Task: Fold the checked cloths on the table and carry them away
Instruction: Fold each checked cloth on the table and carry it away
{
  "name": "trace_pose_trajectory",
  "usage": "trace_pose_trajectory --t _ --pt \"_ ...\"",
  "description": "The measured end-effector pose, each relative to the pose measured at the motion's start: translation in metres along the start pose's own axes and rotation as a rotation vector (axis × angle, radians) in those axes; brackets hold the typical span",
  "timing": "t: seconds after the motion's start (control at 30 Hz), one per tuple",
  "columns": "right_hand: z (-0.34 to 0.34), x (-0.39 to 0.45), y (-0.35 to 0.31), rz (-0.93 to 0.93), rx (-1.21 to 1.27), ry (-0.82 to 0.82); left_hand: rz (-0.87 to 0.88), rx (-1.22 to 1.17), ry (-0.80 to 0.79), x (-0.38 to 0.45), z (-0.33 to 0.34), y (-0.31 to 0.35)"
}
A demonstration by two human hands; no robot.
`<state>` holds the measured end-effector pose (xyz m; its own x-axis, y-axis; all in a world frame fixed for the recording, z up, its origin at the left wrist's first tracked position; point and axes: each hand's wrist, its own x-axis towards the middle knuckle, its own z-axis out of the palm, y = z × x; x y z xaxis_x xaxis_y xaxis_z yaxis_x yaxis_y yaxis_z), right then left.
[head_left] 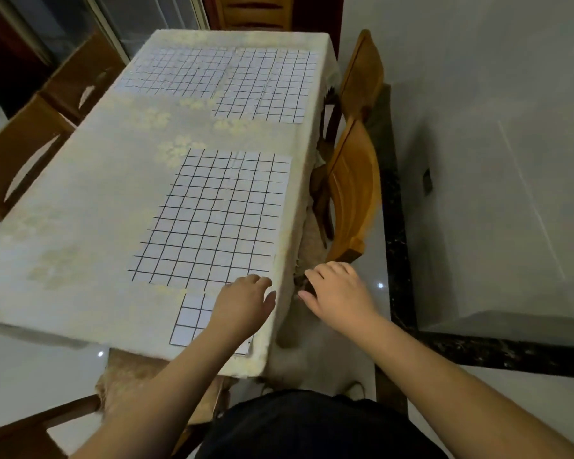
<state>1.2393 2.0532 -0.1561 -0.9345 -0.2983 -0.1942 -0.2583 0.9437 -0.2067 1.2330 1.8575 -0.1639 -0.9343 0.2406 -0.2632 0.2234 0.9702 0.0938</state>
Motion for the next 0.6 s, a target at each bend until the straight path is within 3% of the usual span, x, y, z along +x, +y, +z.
trace_pose_trajectory --t 0.2,0.6 --pt "-0.023 -0.009 0.049 -0.064 0.058 -0.018 -0.053 0.010 -0.004 0.008 -0.016 0.050" --pt "-0.052 0.024 0.092 -0.134 0.042 -0.040 -0.200 -0.036 0.034 0.031 -0.022 0.081"
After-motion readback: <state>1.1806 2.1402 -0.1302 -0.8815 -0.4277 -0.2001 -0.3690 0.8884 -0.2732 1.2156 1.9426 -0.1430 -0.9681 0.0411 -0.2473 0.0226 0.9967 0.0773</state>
